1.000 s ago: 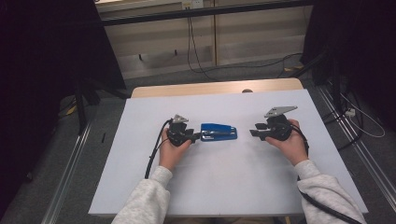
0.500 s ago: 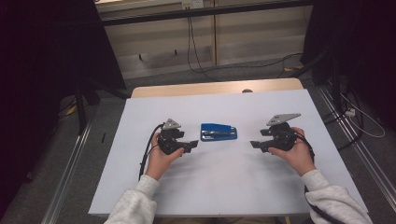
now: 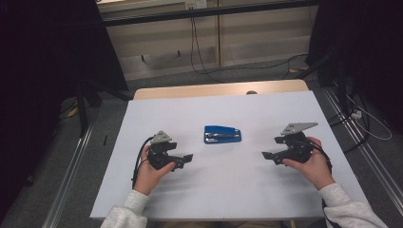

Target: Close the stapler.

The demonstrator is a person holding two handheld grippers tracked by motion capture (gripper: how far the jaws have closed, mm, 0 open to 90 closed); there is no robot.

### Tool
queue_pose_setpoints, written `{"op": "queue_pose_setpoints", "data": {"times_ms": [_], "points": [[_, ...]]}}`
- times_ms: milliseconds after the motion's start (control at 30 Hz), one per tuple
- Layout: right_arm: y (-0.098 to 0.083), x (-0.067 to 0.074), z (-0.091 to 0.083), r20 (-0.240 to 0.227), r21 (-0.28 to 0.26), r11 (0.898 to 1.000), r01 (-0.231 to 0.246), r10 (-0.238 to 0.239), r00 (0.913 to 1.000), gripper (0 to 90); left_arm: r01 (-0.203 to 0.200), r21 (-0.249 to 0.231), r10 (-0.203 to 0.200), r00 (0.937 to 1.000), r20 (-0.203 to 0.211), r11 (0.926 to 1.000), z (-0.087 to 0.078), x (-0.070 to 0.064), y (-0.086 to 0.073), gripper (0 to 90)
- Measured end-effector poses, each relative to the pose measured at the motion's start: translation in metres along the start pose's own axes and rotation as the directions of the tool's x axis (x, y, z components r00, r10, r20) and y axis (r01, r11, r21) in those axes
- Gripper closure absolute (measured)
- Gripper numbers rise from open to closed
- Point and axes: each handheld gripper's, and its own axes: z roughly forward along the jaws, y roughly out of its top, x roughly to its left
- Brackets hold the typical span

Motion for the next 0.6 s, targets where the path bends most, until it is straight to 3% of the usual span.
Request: {"op": "queue_pose_setpoints", "data": {"times_ms": [467,600], "points": [[-0.014,0.015,-0.016,-0.014,0.008,1.0,0.03,-0.03,0.9994,15.2,0.017,-0.095,-0.019,0.9997,-0.014,0.9953,-0.055,0.01,-0.031,8.7],[-0.015,0.016,-0.018,-0.014,0.004,1.0,0.025,-0.025,0.9996,15.2,0.025,-0.109,-0.027,0.9994,-0.02,0.9937,-0.064,0.012,-0.038,8.4]]}}
